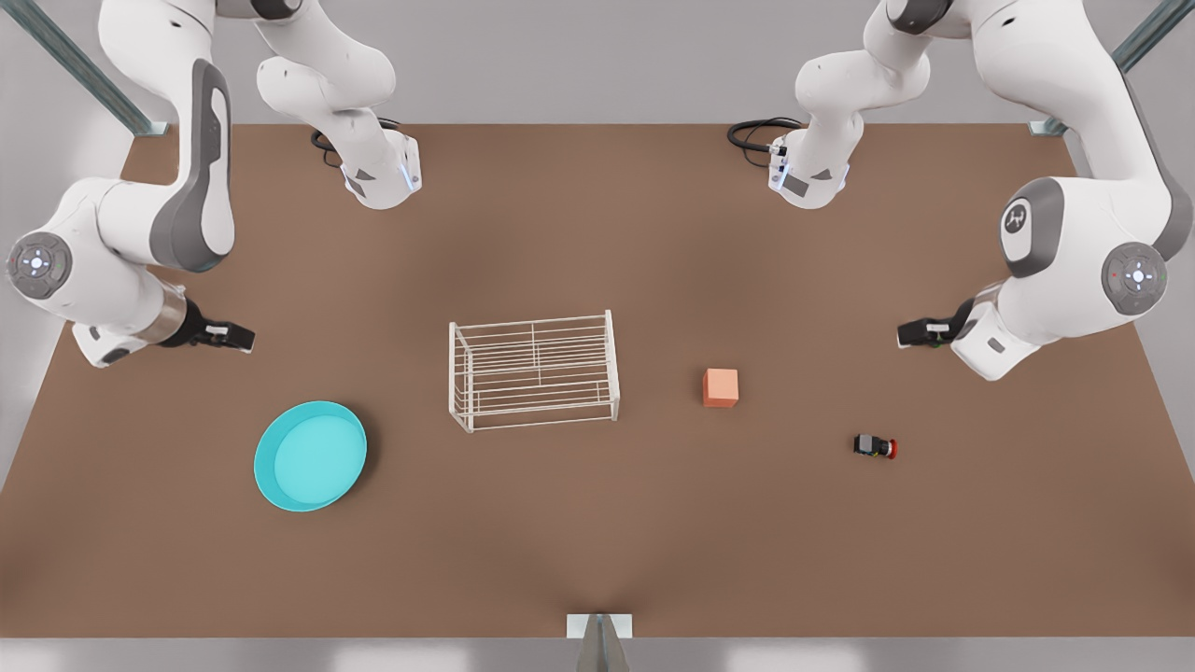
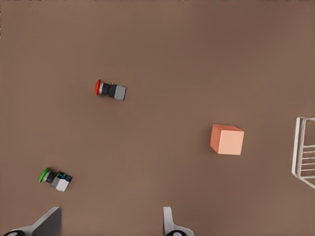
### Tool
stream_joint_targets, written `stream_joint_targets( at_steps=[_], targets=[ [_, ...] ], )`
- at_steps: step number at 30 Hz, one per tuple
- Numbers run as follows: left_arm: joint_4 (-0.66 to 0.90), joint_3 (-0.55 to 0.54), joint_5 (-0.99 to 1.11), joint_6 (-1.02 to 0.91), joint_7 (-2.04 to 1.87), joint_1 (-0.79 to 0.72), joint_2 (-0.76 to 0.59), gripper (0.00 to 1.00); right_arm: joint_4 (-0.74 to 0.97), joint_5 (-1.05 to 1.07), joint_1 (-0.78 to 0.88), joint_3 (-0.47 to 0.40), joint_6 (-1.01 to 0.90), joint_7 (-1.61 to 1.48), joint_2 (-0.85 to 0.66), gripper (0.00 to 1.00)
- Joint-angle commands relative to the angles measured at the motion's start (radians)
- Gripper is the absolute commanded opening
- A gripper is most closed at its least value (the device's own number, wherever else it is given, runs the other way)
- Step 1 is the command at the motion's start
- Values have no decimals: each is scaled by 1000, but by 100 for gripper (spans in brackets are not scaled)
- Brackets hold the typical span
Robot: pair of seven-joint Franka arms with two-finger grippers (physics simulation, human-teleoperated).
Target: Place the plate on the shelf with right arm and place the red button switch in the plate with left arm
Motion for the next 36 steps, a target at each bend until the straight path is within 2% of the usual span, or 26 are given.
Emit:
stream_joint_targets(
  at_steps=[1,3,7,15,17,20,24,26,31,33,36],
  targets=[
    [0,-1,1,46,-78,0,0,100,3,1,3,-1,67,4,3,100],
    [10,4,-13,46,-95,-12,12,100,10,-1,6,-1,67,4,9,100],
    [-47,5,1,9,-110,-15,-14,100,141,-4,23,1,70,2,161,100],
    [-63,10,-1,5,-155,-12,-19,100,145,-4,15,-4,69,4,176,100],
    [-63,10,1,5,-155,-12,-19,100,216,-6,10,-15,75,-42,294,100],
    [-58,19,-1,-18,-161,-11,-23,100,233,-2,-29,-13,107,-76,353,100],
    [-50,21,2,-28,-162,-12,-33,100,233,143,-98,-8,216,-243,434,100],
    [-61,19,2,-29,-176,-12,-37,100,234,293,-140,-7,247,-403,503,100],
    [-66,19,2,-35,-179,-12,-40,100,353,297,-212,33,251,-498,623,100],
    [-66,19,2,-35,-181,-12,-39,100,356,291,-214,33,326,-651,653,100],
    [-66,19,2,-35,-181,-12,-39,100,371,298,-220,33,354,-678,715,100]
  ],
)
